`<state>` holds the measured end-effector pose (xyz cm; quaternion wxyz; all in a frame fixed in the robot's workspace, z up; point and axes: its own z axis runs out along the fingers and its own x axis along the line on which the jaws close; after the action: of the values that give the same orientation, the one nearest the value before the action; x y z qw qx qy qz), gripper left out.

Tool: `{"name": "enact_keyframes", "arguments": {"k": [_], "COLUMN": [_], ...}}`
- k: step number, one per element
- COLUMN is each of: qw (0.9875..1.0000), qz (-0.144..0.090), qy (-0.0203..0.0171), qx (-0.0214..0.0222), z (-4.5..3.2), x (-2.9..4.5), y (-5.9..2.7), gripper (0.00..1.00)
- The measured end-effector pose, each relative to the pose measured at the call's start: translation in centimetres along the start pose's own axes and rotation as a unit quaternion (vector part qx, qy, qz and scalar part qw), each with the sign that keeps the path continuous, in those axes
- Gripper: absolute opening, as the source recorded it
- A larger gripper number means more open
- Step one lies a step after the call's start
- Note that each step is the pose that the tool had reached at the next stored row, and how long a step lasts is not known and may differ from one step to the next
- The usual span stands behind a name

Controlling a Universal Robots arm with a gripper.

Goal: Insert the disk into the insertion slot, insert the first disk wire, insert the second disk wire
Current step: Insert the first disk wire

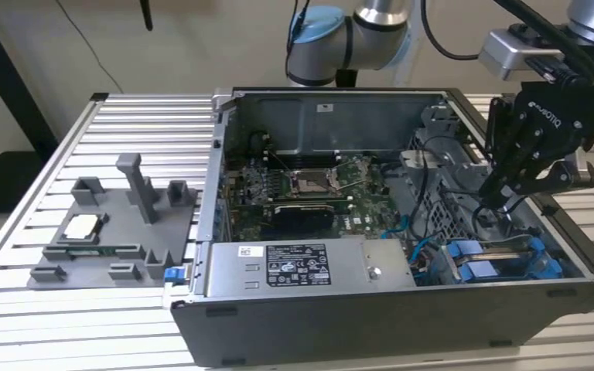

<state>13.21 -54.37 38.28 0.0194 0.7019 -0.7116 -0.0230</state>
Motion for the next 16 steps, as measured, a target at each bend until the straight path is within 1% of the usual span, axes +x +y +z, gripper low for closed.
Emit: {"name": "enact_keyframes", "arguments": {"k": [7,10,12,13,14,16], "qw": [0.9995,0.9990,0.9987,0.9986,0.9985,0.9985], "qz": [0.002,0.002,0.003,0.003,0.003,0.003], "qy": [0.0312,0.0436,0.0512,0.0537,0.0547,0.0548], "qx": [0.0007,0.0009,0.0011,0.0012,0.0014,0.0015], "z": [0.14,0.21,0.27,0.31,0.35,0.35], "x": [0.39,0.56,0.67,0.69,0.70,0.70], "y": [-0.01,-0.02,-0.03,-0.03,-0.03,-0.03], "gripper": [0.19,0.19,0.19,0.19,0.19,0.19]}}
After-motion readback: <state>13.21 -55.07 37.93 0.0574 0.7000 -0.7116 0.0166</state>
